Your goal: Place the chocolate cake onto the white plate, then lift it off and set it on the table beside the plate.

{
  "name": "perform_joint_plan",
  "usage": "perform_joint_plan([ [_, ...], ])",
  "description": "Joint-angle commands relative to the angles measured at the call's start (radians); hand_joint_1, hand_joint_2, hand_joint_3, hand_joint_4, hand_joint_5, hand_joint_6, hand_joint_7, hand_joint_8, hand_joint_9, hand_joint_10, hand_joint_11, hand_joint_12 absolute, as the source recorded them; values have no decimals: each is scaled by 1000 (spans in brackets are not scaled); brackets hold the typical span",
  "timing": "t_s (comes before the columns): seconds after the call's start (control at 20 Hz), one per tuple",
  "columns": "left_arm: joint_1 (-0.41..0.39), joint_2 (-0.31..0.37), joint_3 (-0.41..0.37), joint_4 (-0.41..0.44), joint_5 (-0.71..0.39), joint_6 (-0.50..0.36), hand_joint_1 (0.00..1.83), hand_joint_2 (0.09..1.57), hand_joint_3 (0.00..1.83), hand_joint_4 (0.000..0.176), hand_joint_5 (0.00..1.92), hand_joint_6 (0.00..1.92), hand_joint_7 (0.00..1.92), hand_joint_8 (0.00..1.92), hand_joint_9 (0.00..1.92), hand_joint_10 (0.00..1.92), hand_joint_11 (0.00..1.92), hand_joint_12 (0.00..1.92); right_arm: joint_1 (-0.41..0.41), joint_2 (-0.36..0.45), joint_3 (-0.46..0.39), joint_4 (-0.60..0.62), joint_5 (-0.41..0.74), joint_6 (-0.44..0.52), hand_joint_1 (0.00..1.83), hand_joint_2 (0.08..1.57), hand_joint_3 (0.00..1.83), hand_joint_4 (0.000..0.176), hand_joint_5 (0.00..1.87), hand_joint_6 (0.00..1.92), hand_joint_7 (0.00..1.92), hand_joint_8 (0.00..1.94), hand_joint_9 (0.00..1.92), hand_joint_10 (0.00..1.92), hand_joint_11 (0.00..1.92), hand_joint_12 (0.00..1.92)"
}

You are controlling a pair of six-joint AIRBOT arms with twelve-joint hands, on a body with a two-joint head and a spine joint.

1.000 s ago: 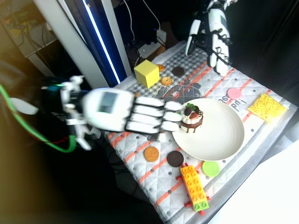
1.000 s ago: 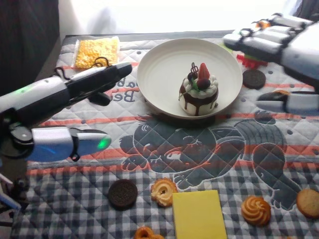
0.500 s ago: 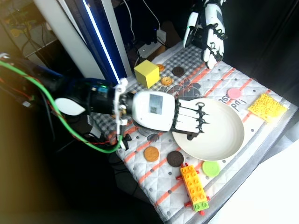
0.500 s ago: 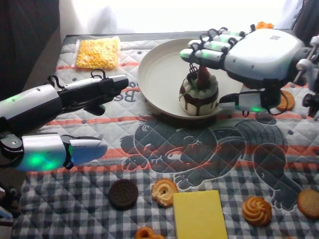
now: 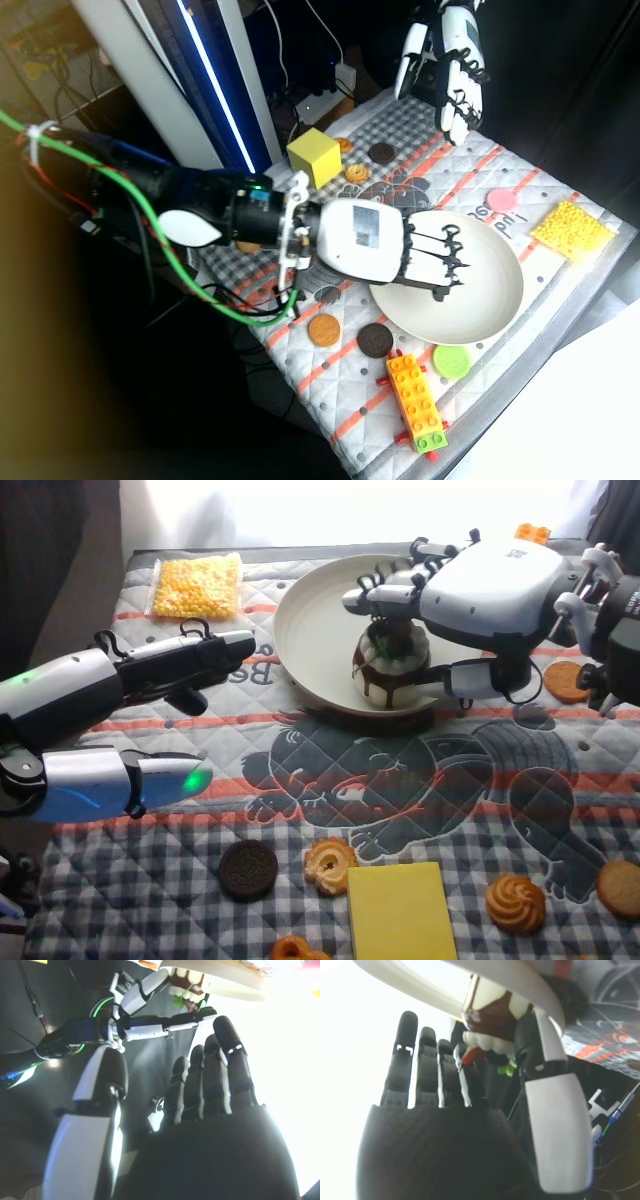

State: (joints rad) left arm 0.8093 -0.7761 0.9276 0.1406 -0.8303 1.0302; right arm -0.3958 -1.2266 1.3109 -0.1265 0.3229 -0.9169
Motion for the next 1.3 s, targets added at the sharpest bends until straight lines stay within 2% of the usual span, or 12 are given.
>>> perform_joint_plan([
  [0.0, -8, 3, 4, -18, -120, -7, 873, 1266, 0, 25, 130, 6, 157, 2, 176, 10, 0, 1061, 15, 1, 8, 6, 100, -1, 1051, 1217, 0, 0, 430, 41, 538, 36, 549, 239, 115, 1549],
  [0.05, -9, 3, 4, -18, -121, -7, 884, 1262, 0, 16, 140, 3, 153, 1, 170, 5, 0, 965, 15, -3, 12, 9, 98, -1, 1101, 1195, 0, 0, 621, 97, 756, 74, 549, 726, 244, 1595],
  [0.1, -9, 3, 4, -18, -123, -7, 884, 1262, 0, 16, 140, 3, 153, 1, 170, 5, 0, 965, 15, -5, 14, 11, 97, -1, 1101, 1195, 0, 0, 621, 97, 756, 74, 549, 726, 244, 1595],
  [0.15, -9, 3, 5, -18, -124, -8, 853, 1273, 1, 18, 132, 1, 149, 0, 164, 2, 0, 916, 15, -5, 15, 11, 97, -1, 1155, 1220, 2, 0, 668, 1111, 838, 1021, 628, 1124, 432, 1747],
  [0.3, -8, 3, 5, -22, -126, -9, 829, 1287, 0, 21, 139, 2, 167, 4, 205, 14, 0, 1106, 15, -5, 10, 11, 97, -1, 1128, 1282, 4, 0, 689, 1510, 671, 1435, 486, 1557, 442, 1920],
  [0.35, -8, 3, 6, -23, -126, -9, 839, 1286, 0, 17, 139, 2, 171, 4, 208, 14, 0, 1115, 17, -5, 7, 11, 97, -1, 1161, 1280, 1, 0, 677, 1363, 708, 1604, 650, 1848, 716, 1921],
  [0.4, -8, 3, 6, -24, -127, -9, 838, 1286, 0, 26, 143, 3, 168, 2, 203, 10, 0, 1118, 24, -4, 2, 11, 98, -1, 1114, 1298, 3, 17, 656, 1494, 656, 1555, 515, 1740, 524, 1921],
  [0.55, -8, 3, 6, -24, -127, -9, 854, 1290, 0, 18, 141, 1, 166, 0, 188, 2, 0, 1003, 38, 30, -19, 12, 127, -1, 1152, 1274, 0, 0, 689, 1353, 728, 1569, 742, 1865, 844, 1921],
  [0.65, -7, 4, 6, -28, -128, -9, 823, 1295, 1, 33, 115, 1, 137, 3, 121, 5, 0, 672, 44, 73, -53, 12, 169, -1, 1145, 1276, 0, 0, 761, 1394, 618, 1547, 365, 1689, 280, 1921],
  [0.85, -3, 5, 8, -46, -137, -9, 790, 1306, 3, 60, 113, 0, 88, 0, 75, 0, 0, 577, 44, 161, -125, 21, 254, 0, 1151, 1292, 4, 0, 766, 1453, 547, 1563, 244, 1686, 127, 1921],
  [1.15, 10, 10, 9, -70, -143, -9, 669, 1320, 0, 85, 117, 1, 36, 3, 0, 0, 0, 88, -68, 335, -273, -12, 385, 16, 1146, 1275, 0, 0, 698, 1361, 715, 1582, 660, 1882, 735, 1921],
  [1.25, 13, 10, 10, -74, -143, -9, 652, 1321, 0, 83, 122, 3, 39, 2, 6, 5, 0, 194, -140, 395, -324, -20, 421, 16, 1172, 1281, 0, 0, 688, 1305, 706, 1679, 731, 1917, 848, 1921],
])
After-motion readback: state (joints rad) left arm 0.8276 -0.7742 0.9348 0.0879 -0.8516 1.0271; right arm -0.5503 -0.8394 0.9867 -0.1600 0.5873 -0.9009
